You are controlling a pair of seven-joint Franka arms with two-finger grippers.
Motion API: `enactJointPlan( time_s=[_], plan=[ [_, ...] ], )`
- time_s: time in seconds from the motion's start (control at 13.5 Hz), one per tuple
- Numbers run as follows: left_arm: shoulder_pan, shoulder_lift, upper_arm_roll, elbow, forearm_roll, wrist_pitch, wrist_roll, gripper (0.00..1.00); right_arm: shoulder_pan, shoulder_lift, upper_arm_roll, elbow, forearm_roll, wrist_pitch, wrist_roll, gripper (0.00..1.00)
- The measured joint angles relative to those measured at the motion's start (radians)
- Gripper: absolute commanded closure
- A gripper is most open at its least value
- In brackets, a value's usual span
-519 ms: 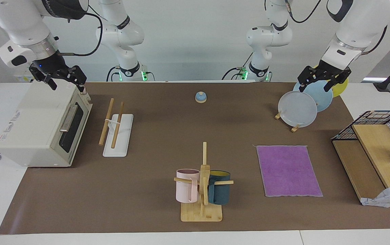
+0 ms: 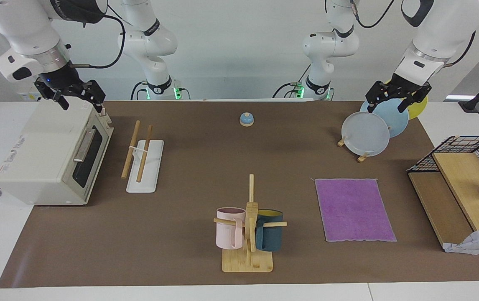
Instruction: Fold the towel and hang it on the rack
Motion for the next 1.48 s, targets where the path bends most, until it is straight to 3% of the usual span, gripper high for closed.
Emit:
enactJointPlan(
  time_s=[0.37, 0.74, 0.89, 1.19, 1.48],
  plan=[
    [0.0, -0.005, 0.0, -0.021, 0.0, 0.007, -0.042, 0.0, 0.0, -0.002, 0.0, 0.0, 0.0, 0.0, 0.0, 0.0],
    [0.053, -0.028, 0.003, -0.275, 0.001, 0.278, -0.07, 0.0, 0.0, -0.002, 0.0, 0.0, 0.0, -0.001, 0.0, 0.0],
    [0.077, 0.015, 0.004, -0.336, 0.001, 0.381, -0.096, 0.0, -0.001, -0.002, 0.0, 0.0, 0.0, -0.001, 0.0, 0.0],
    [0.093, 0.204, 0.004, -0.358, 0.001, 0.606, -0.183, 0.0, -0.001, -0.002, 0.0, 0.0, 0.0, -0.001, 0.0, 0.0],
    [0.13, 0.312, 0.004, -0.357, -0.01, 0.691, -0.234, 0.01, -0.001, -0.002, 0.0, 0.0, 0.0, -0.001, 0.0, 0.0]
  ],
)
